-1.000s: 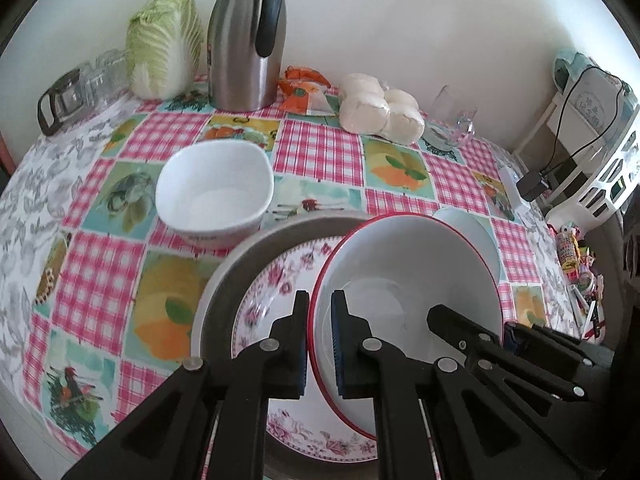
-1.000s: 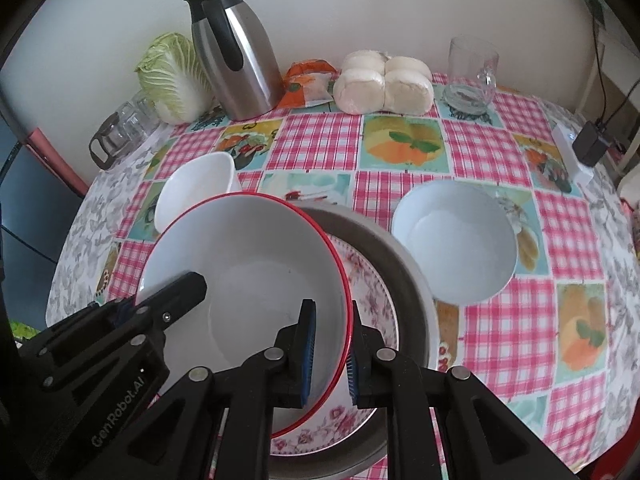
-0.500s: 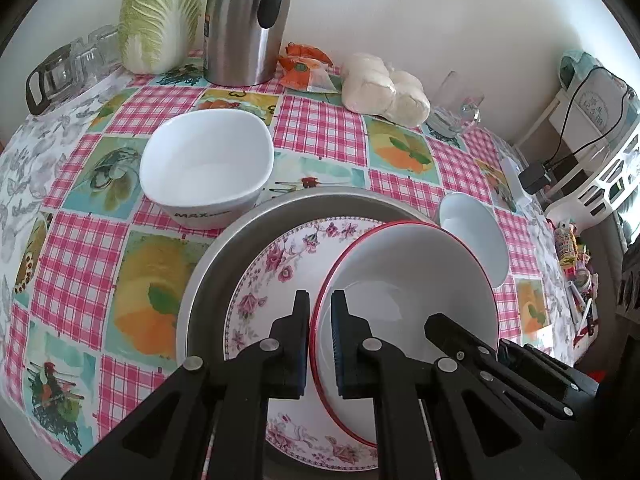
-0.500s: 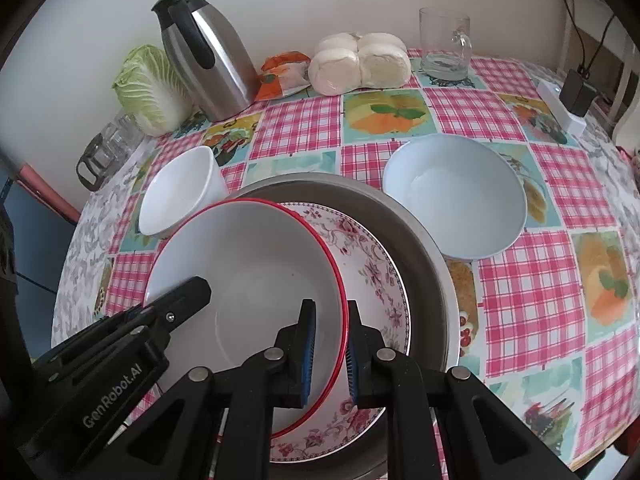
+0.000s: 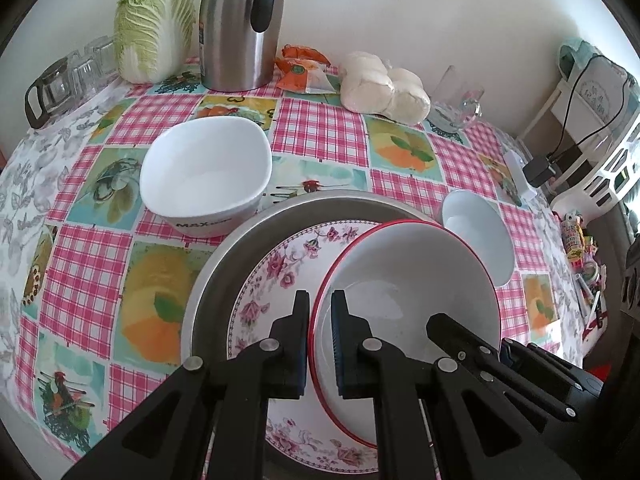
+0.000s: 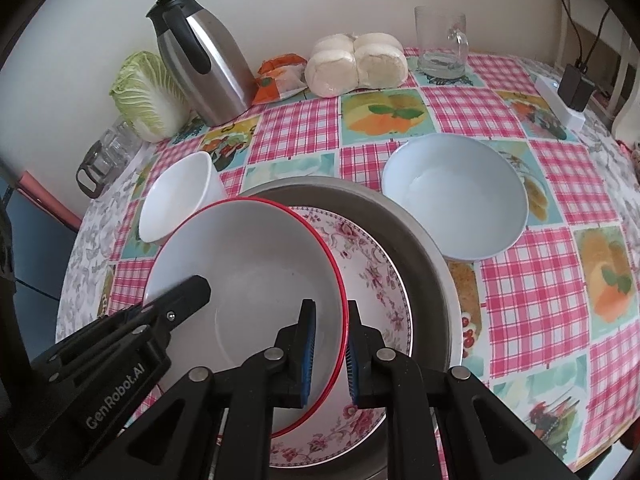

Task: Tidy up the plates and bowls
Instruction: 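Lower the bowl onto the floral plate in the tray and open both grippers, then raise both grippers away from the bowl rim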

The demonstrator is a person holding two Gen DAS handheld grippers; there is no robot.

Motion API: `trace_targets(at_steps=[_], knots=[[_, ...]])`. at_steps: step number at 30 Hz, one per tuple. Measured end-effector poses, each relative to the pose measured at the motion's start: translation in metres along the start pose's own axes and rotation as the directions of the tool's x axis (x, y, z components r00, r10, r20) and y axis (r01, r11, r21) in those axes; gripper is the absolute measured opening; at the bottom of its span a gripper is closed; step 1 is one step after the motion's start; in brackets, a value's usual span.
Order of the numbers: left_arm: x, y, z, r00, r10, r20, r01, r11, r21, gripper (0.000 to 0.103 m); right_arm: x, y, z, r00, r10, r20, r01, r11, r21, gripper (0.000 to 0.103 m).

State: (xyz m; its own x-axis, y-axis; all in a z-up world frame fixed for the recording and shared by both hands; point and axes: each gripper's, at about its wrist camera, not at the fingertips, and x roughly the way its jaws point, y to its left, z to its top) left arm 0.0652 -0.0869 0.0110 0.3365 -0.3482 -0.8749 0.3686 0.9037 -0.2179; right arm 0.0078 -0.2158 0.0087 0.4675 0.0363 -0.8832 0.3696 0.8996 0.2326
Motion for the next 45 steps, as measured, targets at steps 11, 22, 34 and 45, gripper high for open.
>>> trace_targets(at_steps=[11,22,34,45], knots=[[0.010,0.006,0.000,0.999,-0.019,-0.038,0.018,0.999,-0.036,0.009,0.009,-0.007,-0.001,1.000,0.023,-0.020,-0.023,0.999,0.036,0.017],[0.013,0.014,0.000,0.999,-0.015,-0.047,0.011,0.997,-0.079,0.018,0.010,0.002,-0.001,0.999,0.029,-0.015,-0.028,0.999,0.018,0.020],[0.002,0.012,0.004,1.000,-0.022,-0.021,0.020,0.996,-0.088,0.037,0.006,0.004,0.000,0.999,0.047,-0.018,-0.047,0.999,-0.003,0.023],[-0.023,0.027,0.007,1.000,0.015,0.020,-0.011,0.988,-0.153,0.077,-0.028,-0.001,0.006,0.998,0.021,0.058,-0.020,1.000,-0.011,0.066]])
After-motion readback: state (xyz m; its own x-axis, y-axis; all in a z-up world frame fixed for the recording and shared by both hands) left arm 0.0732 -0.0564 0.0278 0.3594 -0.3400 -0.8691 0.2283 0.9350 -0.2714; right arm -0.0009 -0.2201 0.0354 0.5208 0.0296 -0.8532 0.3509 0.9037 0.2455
